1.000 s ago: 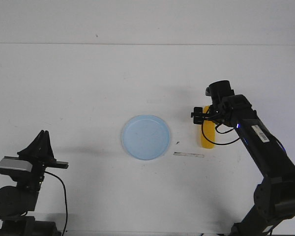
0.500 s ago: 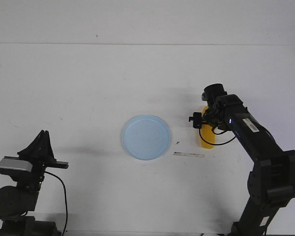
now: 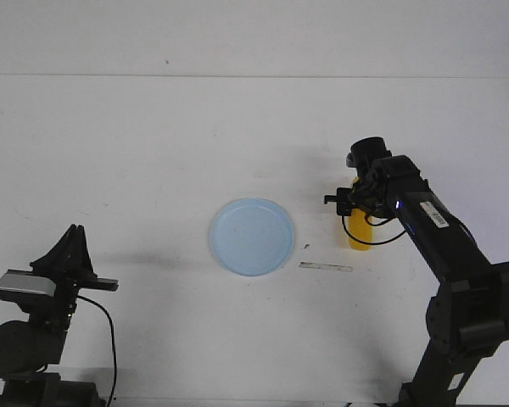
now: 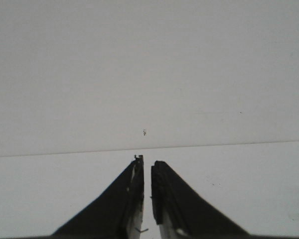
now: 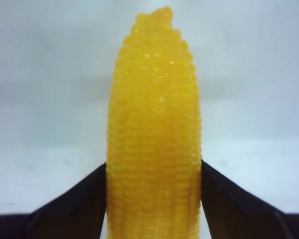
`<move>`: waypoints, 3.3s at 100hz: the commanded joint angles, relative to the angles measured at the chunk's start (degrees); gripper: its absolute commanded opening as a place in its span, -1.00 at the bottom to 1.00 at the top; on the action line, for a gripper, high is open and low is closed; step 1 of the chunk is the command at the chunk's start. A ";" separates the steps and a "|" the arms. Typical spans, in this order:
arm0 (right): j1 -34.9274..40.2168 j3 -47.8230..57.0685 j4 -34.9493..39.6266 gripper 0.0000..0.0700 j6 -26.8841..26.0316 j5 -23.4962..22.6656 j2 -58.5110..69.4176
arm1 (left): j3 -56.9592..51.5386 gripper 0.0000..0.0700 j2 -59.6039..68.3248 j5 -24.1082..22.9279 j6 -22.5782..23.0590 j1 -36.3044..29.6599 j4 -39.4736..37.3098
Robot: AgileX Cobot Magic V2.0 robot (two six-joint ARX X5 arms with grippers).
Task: Place corn on plate with both arms
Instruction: 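Close the right gripper on the corn and lift it, then carry the corn over the blue plate and lower it onto it, then open the right gripper and withdraw it from the plate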
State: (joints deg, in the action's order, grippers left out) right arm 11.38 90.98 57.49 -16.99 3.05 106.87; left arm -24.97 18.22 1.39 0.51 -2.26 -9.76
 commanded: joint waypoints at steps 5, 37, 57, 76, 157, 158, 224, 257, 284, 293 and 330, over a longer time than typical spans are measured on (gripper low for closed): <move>2.93 5.46 1.16 -0.16 -0.44 -0.55 -0.02 | -0.24 -0.88 -0.04 -0.09 0.50 0.00 -0.59; 16.41 6.82 -5.44 -0.16 5.33 -9.66 1.31 | -0.24 -0.88 -0.04 -0.09 0.50 0.00 -0.59; 22.91 6.82 -6.16 -0.16 5.29 -11.26 5.16 | -0.24 -0.88 -0.04 -0.09 0.50 0.00 -0.59; 25.99 6.80 -5.46 -0.16 5.31 -11.17 7.89 | -0.24 -0.88 -0.04 -0.09 0.50 0.00 -0.59; 26.14 6.88 -6.75 0.20 7.37 -9.64 0.44 | -0.24 -0.88 -0.04 -0.09 0.50 0.00 -0.59; 26.08 6.86 -6.97 0.20 7.52 -9.40 0.09 | -0.24 -0.88 -0.04 -0.09 0.50 0.00 -0.59; 10.03 -28.70 -32.46 -0.89 22.95 -0.04 -30.86 | -0.24 -0.88 -0.04 -0.09 0.50 0.00 -0.59; -5.27 -50.14 -46.12 -0.95 21.75 -0.66 -52.57 | -0.24 -0.88 -0.04 -0.09 0.50 0.00 -0.59; -8.26 -60.04 -50.86 -0.95 12.63 -0.02 -68.61 | -0.24 -0.88 -0.04 -0.09 0.50 0.00 -0.59; -7.76 -61.24 -48.85 -0.95 11.85 -0.04 -73.22 | -0.24 -0.88 -0.04 -0.09 0.50 0.00 -0.59; -7.48 -61.70 -40.76 -0.95 11.89 0.00 -89.42 | -0.24 -0.88 -0.04 -0.09 0.50 0.00 -0.59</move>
State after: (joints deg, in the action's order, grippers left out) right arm 3.75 29.30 17.30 -4.47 2.98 18.98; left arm -24.97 18.22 1.39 0.54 -2.26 -9.74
